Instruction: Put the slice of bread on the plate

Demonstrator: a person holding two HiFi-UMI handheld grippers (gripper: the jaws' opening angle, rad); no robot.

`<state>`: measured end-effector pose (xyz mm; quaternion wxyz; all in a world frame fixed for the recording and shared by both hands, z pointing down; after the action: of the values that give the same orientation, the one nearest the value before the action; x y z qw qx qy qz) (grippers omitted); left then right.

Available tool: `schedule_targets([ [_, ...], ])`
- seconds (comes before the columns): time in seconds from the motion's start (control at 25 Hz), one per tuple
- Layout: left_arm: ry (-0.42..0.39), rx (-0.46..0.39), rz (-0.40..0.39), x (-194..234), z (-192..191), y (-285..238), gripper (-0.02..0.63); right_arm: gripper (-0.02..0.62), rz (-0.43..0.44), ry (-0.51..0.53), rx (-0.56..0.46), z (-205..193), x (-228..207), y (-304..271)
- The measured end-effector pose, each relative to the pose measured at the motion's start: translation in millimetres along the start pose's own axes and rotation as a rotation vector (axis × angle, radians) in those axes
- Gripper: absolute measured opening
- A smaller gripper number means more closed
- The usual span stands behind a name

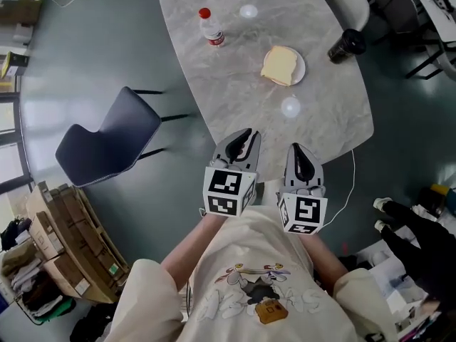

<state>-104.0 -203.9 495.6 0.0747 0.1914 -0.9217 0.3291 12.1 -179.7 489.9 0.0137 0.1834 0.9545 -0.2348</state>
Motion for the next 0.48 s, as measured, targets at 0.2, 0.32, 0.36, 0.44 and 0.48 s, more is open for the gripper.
schedule_targets([
  [0.2,-0.006,-0.019,-0.037,3,-16,57,0.041,0.005,-0.016,-0.014,-0.034,2,43,36],
  [0.32,-0.022,-0.039,-0.063,3,-25,80,0.041,0.005,-0.024,-0.01,-0.071,5,61,50],
  [0.36,-0.026,-0.042,-0.069,2,-30,89,0.041,0.005,-0.027,-0.012,-0.08,5,68,56],
  [0.44,-0.027,-0.043,-0.081,1,-39,107,0.041,0.005,-0.034,-0.026,-0.091,3,81,69],
  [0.48,-0.025,-0.043,-0.086,-1,-43,115,0.041,0.005,-0.036,-0.043,-0.092,1,86,75],
])
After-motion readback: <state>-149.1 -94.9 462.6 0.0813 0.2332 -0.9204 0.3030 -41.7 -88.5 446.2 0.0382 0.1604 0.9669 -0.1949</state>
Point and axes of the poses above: the fingertips, and each gripper's own axes: y backward along the fingers, x to its left, z out of its top, the point moved 1 cm from there along y, backward along the fingers, and after that the axes turned 4 degrees about z, right-handed, at the moved point
